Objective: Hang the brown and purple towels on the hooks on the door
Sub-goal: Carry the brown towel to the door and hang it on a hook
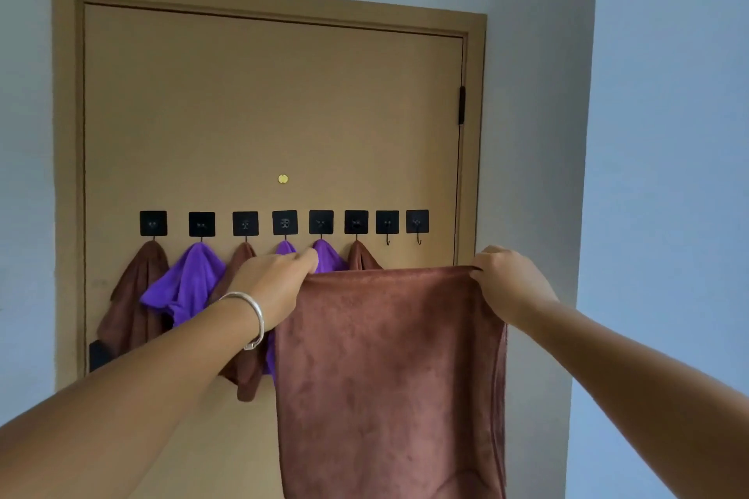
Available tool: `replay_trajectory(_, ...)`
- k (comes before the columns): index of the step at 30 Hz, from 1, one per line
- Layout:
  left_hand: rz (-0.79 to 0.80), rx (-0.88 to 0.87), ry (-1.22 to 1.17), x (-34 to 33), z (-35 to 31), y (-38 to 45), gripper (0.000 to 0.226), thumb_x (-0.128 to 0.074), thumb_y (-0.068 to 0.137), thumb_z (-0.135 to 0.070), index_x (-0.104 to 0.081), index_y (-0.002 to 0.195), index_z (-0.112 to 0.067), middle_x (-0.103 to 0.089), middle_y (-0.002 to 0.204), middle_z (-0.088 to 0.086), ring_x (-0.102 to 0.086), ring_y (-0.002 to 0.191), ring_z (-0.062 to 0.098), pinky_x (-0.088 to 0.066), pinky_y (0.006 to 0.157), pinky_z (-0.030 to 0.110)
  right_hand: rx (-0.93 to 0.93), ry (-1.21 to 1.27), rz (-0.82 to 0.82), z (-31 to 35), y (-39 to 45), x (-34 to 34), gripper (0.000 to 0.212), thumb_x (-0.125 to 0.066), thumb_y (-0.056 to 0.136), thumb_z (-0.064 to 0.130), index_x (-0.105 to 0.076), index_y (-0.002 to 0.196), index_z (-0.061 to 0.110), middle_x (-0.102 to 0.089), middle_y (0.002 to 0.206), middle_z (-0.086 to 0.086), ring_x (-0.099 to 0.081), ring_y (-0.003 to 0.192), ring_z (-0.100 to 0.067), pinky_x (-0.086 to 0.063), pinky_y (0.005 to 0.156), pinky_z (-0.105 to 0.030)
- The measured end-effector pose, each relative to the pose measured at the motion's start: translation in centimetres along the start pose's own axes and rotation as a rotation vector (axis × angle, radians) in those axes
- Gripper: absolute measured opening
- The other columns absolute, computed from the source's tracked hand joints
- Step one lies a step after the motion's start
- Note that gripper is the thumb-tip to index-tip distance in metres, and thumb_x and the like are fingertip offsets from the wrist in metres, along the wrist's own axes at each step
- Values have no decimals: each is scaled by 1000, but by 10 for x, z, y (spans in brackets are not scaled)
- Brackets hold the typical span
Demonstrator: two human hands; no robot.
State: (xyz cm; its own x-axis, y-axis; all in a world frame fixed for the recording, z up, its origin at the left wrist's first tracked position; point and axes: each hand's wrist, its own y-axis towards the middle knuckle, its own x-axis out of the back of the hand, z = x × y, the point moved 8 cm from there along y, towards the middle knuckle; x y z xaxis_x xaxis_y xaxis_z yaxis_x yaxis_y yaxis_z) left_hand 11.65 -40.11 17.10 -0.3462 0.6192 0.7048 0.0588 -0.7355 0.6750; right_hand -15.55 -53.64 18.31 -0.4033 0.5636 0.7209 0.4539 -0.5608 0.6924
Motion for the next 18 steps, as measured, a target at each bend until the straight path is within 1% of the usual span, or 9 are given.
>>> replay_trajectory(3, 26, -174, 78, -38, -3, 30, 42, -42, 73, 10, -29, 89, -27, -48, 74, -7, -49, 61, 15, -38, 49, 31, -10, 15, -5, 0, 30, -31, 21, -46, 100, 18, -66, 102, 12, -57, 96, -3, -58, 81, -21, -51, 74, -29)
replay_trajectory(5, 59, -307, 169, -63, -12, 47, 38, -43, 75, 7, -34, 92, -26, -46, 83, -4, -47, 74, 17, -40, 57, 33, 7, -18, 15, 0, 46, -52, 20, -49, 95, 7, -62, 106, 15, -56, 99, -3, -58, 86, -22, -53, 75, -33)
replay_trajectory(7, 82, -377, 231, -84, -17, 65, 32, -43, 80, 3, -37, 92, -26, -42, 87, -3, -42, 79, 19, -41, 66, 35, 69, -69, 45, 4, 61, -75, 27, -48, 89, 1, -53, 108, 19, -55, 100, -1, -54, 90, -22, -50, 73, -33)
replay_trajectory(9, 76, -381, 246, -102, -17, 86, 30, -44, 83, 1, -40, 96, -26, -39, 89, -3, -40, 81, 20, -41, 70, 35, 153, -131, 64, 10, 76, -98, 27, -47, 89, 1, -44, 104, 23, -55, 98, 1, -50, 91, -20, -45, 68, -31)
replay_trajectory(10, 69, -370, 244, -112, -17, 97, 36, -43, 85, 0, -43, 105, -30, -42, 92, -3, -43, 84, 20, -39, 70, 34, 200, -161, 74, 13, 84, -109, 28, -48, 89, 1, -41, 102, 25, -55, 96, 2, -48, 89, -20, -44, 66, -30)
replay_trajectory(11, 62, -356, 245, -121, -17, 109, 46, -43, 88, -1, -41, 119, -35, -45, 97, -2, -47, 89, 21, -37, 70, 32, 248, -188, 86, 15, 92, -121, 30, -48, 89, 0, -39, 101, 26, -55, 95, 3, -46, 88, -19, -45, 65, -31)
replay_trajectory(13, 66, -320, 256, -141, -16, 131, 63, -42, 92, -4, -25, 138, -44, -49, 106, 0, -49, 96, 22, -30, 69, 32, 339, -235, 111, 15, 110, -143, 32, -47, 88, -1, -41, 102, 26, -53, 94, 2, -44, 86, -20, -47, 64, -34)
replay_trajectory(16, 93, -261, 287, -166, -17, 165, 66, -39, 93, -4, -21, 140, -46, -47, 99, 1, -46, 86, 22, -33, 67, 34, 409, -292, 126, 4, 141, -171, 39, -48, 90, 1, -50, 116, 30, -50, 102, 1, -45, 89, -22, -47, 64, -36)
replay_trajectory(18, 124, -230, 316, -182, -18, 190, 66, -39, 93, -4, -22, 141, -46, -49, 108, 1, -49, 90, 23, -36, 68, 35, 414, -295, 127, -7, 165, -188, 48, -47, 91, 3, -49, 128, 34, -47, 103, 0, -47, 89, -23, -40, 60, -34)
